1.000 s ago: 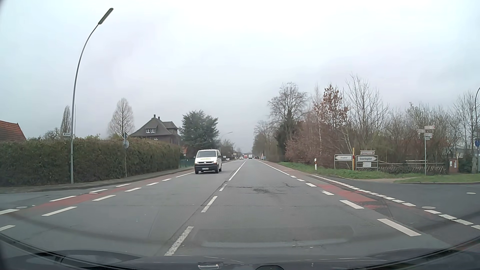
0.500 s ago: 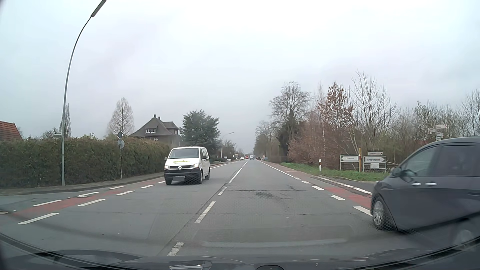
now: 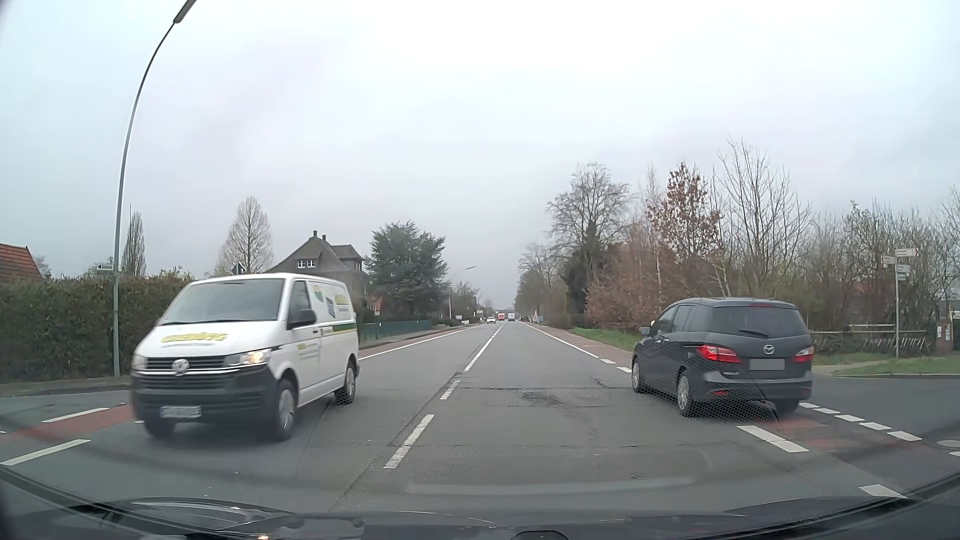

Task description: Follow the waypoints while adhering to traffic rules and regulations

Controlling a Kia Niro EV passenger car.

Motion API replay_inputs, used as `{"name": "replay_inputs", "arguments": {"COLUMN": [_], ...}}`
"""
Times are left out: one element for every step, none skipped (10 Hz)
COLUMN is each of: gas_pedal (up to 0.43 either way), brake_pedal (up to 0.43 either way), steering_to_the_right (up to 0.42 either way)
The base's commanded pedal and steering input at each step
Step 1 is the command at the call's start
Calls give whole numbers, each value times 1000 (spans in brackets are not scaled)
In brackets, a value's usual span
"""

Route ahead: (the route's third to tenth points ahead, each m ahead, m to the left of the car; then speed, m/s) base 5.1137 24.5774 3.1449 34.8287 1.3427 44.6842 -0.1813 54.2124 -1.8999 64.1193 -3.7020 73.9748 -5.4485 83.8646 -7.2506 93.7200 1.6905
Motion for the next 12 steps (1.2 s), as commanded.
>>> {"name": "replay_inputs", "arguments": {"gas_pedal": [240,268,287,287,299,319,319,319,319,319,319,319], "brake_pedal": [0,0,0,0,0,0,0,0,0,0,0,0], "steering_to_the_right": [-173,-221,-276,-315,-353,-383,-399,-416,-443,-465,-486,-503]}}
